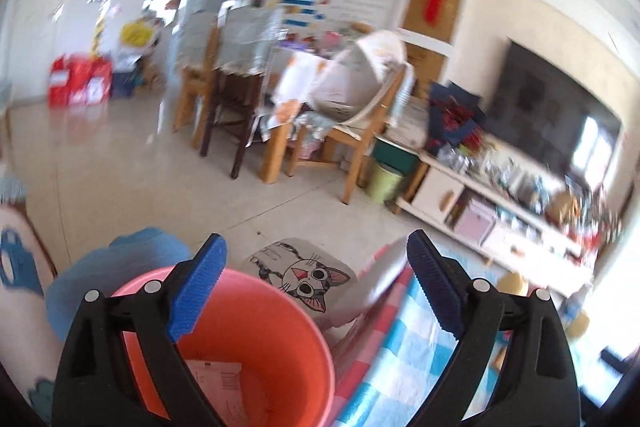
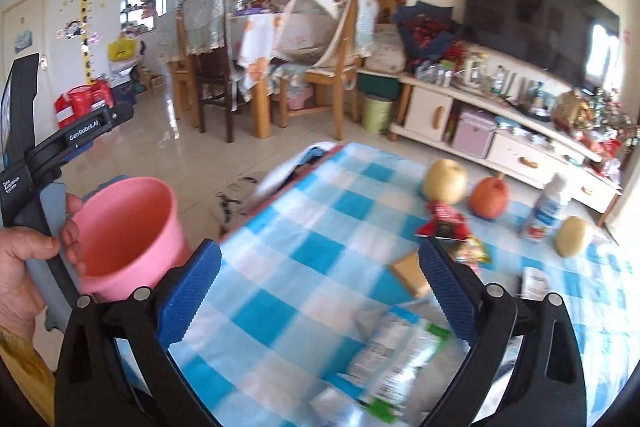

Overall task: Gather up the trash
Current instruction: 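Carry the red wrapper over the pink bucket and open the left tool, then return the left tool to the table, then grasp the green-white snack bag with the left tool while the right tool grasps the milk carton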

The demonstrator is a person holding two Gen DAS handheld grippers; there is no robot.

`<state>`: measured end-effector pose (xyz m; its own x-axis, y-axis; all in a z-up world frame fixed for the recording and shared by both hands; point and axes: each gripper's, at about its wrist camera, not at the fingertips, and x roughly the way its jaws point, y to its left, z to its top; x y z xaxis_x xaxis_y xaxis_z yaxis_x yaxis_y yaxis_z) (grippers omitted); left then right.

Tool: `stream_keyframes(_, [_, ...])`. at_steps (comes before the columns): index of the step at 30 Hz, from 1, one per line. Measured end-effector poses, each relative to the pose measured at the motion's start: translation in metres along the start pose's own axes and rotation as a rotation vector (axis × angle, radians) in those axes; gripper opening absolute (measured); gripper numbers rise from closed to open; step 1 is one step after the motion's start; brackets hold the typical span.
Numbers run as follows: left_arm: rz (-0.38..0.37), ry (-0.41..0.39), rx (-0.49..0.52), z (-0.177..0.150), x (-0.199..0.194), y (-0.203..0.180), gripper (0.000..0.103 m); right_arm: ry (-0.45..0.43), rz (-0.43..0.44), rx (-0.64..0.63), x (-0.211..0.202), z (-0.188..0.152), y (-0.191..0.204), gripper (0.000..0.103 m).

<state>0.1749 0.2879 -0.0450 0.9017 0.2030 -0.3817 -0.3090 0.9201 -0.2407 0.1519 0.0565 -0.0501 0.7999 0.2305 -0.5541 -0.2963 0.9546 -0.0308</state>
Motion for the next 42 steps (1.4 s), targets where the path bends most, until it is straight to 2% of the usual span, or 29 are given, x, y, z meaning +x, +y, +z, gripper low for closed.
stream_keyframes(7, [-0.053,0.047,0.109,-0.015,0.004,-0.054,0.092,-0.011,-0.122,0.068,-0.023,-0.019,-0.07,0.098])
stream_keyframes(11, [-0.055,0.026,0.153,-0.027,0.0,-0.079,0.092,-0.001,-0.132,0.152,-0.035,-0.024,-0.112,0.098])
stream_keyframes(14, [-0.096,0.024,0.172,-0.038,-0.008,-0.091,0.092,0.005,-0.146,0.189,-0.045,-0.031,-0.138,0.098])
stream_keyframes(21, [-0.175,0.058,0.289,-0.076,-0.046,-0.123,0.092,0.019,-0.174,0.31,-0.07,-0.046,-0.192,0.098])
stream_keyframes(28, [-0.283,0.118,0.383,-0.113,-0.095,-0.155,0.092,0.052,-0.128,0.416,-0.089,-0.062,-0.234,0.098])
stream_keyframes(32, [-0.353,0.182,0.414,-0.131,-0.115,-0.172,0.092,0.085,-0.086,0.506,-0.095,-0.073,-0.262,0.098])
stream_keyframes(35, [-0.38,0.241,0.451,-0.144,-0.124,-0.185,0.092,0.13,-0.093,0.551,-0.097,-0.08,-0.28,0.098])
stream_keyframes(39, [-0.391,0.274,0.522,-0.159,-0.138,-0.204,0.092,0.098,-0.037,0.651,-0.109,-0.088,-0.31,0.098])
stream_keyframes(42, [-0.399,0.322,0.547,-0.17,-0.134,-0.214,0.092,0.078,-0.049,0.689,-0.115,-0.089,-0.327,0.098])
